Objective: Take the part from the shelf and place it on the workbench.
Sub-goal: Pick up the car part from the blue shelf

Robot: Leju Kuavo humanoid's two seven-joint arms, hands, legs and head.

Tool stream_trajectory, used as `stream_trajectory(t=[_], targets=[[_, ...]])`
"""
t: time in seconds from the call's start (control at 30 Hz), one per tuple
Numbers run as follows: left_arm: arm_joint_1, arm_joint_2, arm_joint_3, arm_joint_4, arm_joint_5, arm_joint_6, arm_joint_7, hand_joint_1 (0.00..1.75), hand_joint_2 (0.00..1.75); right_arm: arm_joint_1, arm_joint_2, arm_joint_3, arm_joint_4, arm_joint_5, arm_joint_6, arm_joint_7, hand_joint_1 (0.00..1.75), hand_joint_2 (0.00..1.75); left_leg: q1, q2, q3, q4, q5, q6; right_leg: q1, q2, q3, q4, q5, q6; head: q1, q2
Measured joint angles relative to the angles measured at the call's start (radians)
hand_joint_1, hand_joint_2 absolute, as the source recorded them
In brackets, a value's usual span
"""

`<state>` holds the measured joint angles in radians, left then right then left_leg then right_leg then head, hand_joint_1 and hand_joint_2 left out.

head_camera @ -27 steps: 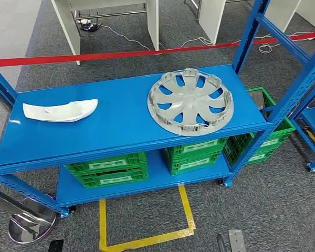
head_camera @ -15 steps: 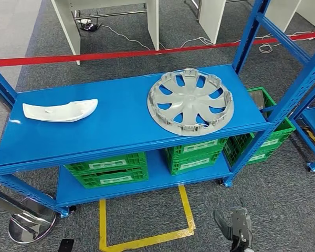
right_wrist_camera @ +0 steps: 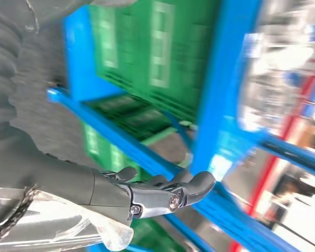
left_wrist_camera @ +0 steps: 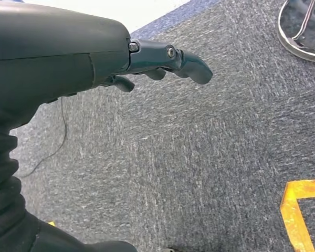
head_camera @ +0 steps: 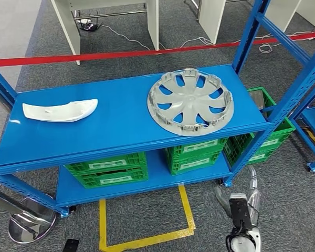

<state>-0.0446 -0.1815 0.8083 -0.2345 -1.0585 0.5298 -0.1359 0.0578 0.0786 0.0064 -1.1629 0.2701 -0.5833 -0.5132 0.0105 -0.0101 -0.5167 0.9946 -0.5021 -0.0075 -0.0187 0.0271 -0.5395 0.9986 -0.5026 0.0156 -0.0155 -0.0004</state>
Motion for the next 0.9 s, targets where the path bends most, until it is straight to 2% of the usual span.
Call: stream_trajectory(t=[0.33, 0.57, 0.73, 0.9], targets=[[-0.002, -0.003, 0.000, 0.002, -0.046, 0.012, 0.013, 0.00, 1.75, 0.073, -0.008, 0.111, -0.352, 0.101, -0.059, -0.017, 0.00, 1.75, 0.000, 0.000, 0.000, 0.000, 0.000, 0.000, 0.000, 0.000, 0.000, 0.000, 0.000, 0.000, 0.000, 0.000], [-0.004, -0.006, 0.000, 0.004, -0.073, 0.019, 0.013, 0.00, 1.75, 0.079, -0.070, 0.250, -0.560, 0.108, -0.053, -0.017, 0.00, 1.75, 0.000, 0.000, 0.000, 0.000, 0.000, 0.000, 0.000, 0.000, 0.000, 0.000, 0.000, 0.000, 0.000, 0.000], [-0.009, -0.006, 0.000, 0.006, -0.103, 0.019, 0.014, 0.00, 1.75, 0.035, -0.120, 0.351, -0.639, 0.110, -0.013, -0.005, 0.00, 1.75, 0.000, 0.000, 0.000, 0.000, 0.000, 0.000, 0.000, 0.000, 0.000, 0.000, 0.000, 0.000, 0.000, 0.000], [-0.011, -0.006, 0.000, 0.007, -0.120, 0.019, 0.012, 0.00, 1.75, -0.004, -0.147, 0.408, -0.662, 0.124, 0.023, 0.023, 0.00, 1.75, 0.000, 0.000, 0.000, 0.000, 0.000, 0.000, 0.000, 0.000, 0.000, 0.000, 0.000, 0.000, 0.000, 0.000]])
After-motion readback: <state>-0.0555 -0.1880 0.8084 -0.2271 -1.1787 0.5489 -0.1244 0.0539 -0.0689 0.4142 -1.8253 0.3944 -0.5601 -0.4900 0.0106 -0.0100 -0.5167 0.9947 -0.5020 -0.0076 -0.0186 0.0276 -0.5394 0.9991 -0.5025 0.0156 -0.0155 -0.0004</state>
